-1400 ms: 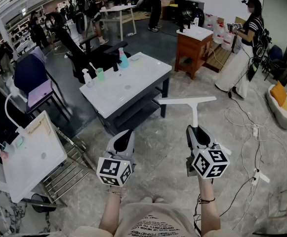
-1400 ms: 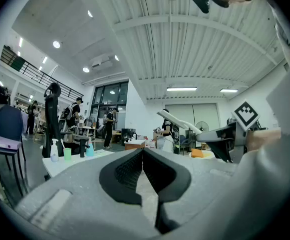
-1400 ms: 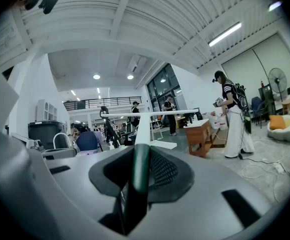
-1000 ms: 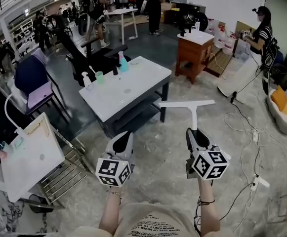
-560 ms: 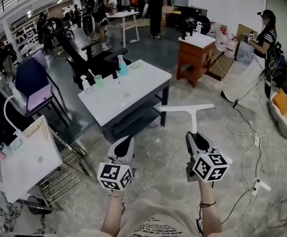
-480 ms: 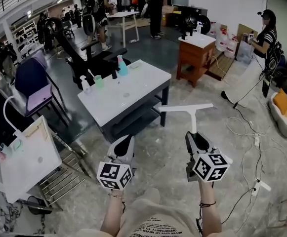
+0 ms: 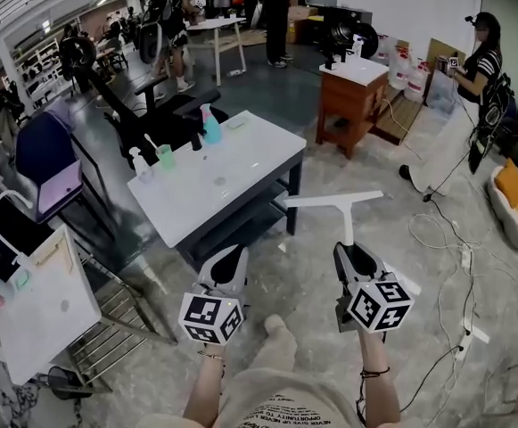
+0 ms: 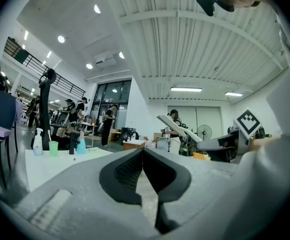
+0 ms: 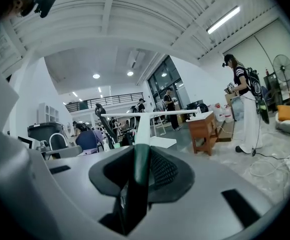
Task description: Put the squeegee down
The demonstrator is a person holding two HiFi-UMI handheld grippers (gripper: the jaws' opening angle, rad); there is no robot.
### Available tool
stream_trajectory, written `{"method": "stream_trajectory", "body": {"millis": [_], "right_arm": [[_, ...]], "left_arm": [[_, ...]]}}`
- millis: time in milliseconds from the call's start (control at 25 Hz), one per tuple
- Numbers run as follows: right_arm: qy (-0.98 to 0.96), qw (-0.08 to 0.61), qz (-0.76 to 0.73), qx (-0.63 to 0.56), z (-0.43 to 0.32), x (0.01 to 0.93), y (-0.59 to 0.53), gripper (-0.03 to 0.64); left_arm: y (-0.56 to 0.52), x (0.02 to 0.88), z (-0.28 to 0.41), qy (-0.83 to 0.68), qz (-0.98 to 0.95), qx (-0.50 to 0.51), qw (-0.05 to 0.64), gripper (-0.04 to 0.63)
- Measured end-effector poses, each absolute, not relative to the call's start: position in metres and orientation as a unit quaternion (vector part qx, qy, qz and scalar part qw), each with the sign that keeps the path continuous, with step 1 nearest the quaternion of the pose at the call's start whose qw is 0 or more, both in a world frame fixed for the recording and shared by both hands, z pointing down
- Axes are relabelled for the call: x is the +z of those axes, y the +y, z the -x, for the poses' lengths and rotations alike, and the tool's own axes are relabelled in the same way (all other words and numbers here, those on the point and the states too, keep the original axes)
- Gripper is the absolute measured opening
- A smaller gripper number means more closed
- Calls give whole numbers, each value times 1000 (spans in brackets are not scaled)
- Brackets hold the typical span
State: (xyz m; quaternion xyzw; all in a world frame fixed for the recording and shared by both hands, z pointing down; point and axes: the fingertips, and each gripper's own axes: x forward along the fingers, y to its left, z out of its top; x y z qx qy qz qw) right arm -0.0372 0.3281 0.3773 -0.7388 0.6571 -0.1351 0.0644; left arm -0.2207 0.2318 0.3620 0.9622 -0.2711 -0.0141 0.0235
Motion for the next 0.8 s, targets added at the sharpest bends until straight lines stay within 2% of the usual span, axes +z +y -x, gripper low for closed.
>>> {"method": "stream_trajectory", "body": {"millis": [480, 800], "right_arm": [[653, 66, 737, -163, -52, 387, 196, 95], [655, 60, 732, -178, -92, 388, 114, 95]], "left_arm": [[100, 368, 128, -272, -961, -5, 45, 23], [22, 370, 92, -282, -958, 0, 58, 23]]}}
